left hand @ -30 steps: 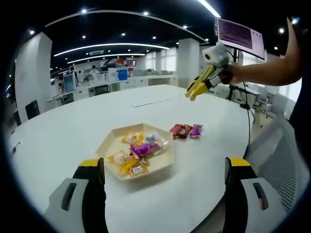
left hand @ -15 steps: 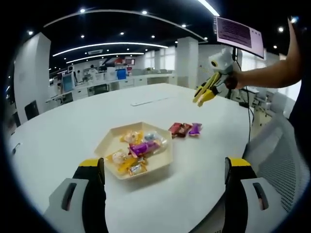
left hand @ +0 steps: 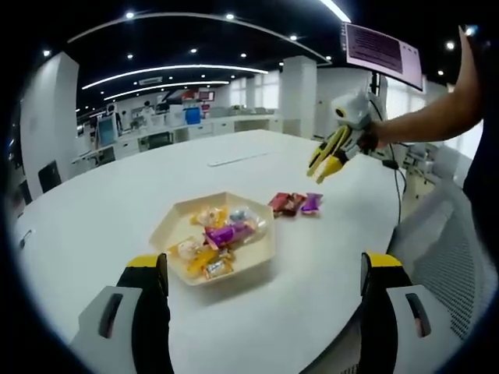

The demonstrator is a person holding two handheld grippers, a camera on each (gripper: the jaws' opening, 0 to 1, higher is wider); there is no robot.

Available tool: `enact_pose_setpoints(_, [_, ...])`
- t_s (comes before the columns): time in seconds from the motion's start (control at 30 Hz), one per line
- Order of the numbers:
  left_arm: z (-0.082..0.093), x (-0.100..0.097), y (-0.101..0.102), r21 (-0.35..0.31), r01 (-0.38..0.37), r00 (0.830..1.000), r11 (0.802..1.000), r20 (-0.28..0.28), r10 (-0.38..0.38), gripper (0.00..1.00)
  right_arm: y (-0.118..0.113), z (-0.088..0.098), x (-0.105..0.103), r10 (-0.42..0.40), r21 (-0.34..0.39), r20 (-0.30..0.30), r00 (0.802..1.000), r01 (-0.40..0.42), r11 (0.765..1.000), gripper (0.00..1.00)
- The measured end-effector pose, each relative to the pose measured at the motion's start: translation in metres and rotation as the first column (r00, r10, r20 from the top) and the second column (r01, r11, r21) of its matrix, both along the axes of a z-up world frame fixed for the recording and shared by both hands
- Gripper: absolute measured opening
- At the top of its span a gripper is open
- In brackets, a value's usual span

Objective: Place the target food into the container with the food tongs after gripping and lifting it, then release it inside without dropping or visibly crushing the food.

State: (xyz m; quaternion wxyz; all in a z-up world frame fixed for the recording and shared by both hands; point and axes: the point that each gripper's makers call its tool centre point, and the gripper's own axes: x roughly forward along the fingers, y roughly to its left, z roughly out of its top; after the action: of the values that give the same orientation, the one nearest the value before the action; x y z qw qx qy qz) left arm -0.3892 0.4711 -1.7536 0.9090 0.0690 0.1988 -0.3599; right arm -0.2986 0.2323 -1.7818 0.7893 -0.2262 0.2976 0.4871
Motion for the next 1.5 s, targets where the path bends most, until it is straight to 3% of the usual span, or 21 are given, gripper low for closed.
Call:
enact_pose_setpoints(0.23, [-0.001, 0.0, 0.001, 0.002, -0.003, 1.0, 1.0, -0.005, 0.003, 0.99, 0.002, -0.021, -0.003, 0.063, -0.048, -0.026, 0.998, -0.064, 0.997, 0.28])
enact_pose_setpoints(0.6, [-0.001, 0.001, 0.001, 0.0, -0.005, 1.0, 1.0, -0.007, 0.005, 0.99, 0.008, -0.038, -0.009, 0.075, -0.064, -0.07, 0.995, -0.079, 0.995, 0.28])
enact_pose_setpoints(0.73, [-0.001, 0.001, 0.001, 0.005, -0.005, 1.0, 1.0, -0.007, 0.005, 0.99, 0.008, -0.037, -0.011, 0.07, -0.053, -0.087, 0.994, -0.075, 0.996, 0.28])
enact_pose_setpoints(0.87, [-0.002, 0.0, 0.0, 0.002, 0.001, 1.0, 1.0, -0.009, -0.001, 0.99, 0.007, -0.037, -0.019, 0.116, -0.101, -0.081, 0.99, -0.124, 0.987, 0.28])
enact_pose_setpoints(1.1, [-0.002, 0.0, 0.0, 0.002, 0.002, 1.0, 1.0, -0.009, -0.002, 0.99, 0.008, -0.037, -0.019, 0.134, -0.107, -0.087, 0.987, -0.143, 0.984, 0.28])
enact_pose_setpoints(1.33, [-0.001, 0.0, 0.0, 0.0, -0.004, 1.0, 1.0, -0.01, 0.004, 0.99, 0.015, -0.05, -0.014, 0.15, -0.125, -0.093, 0.984, -0.161, 0.979, 0.28])
enact_pose_setpoints(1.4, [-0.001, 0.001, 0.001, 0.001, -0.008, 1.0, 1.0, -0.01, 0.008, 0.99, 0.014, -0.058, -0.017, 0.156, -0.159, -0.105, 0.982, -0.171, 0.972, 0.26])
enact_pose_setpoints(1.5, [-0.001, 0.002, 0.002, -0.002, -0.013, 1.0, 1.0, -0.008, 0.013, 0.98, 0.016, -0.056, -0.018, 0.141, -0.144, -0.108, 0.984, -0.156, 0.977, 0.23])
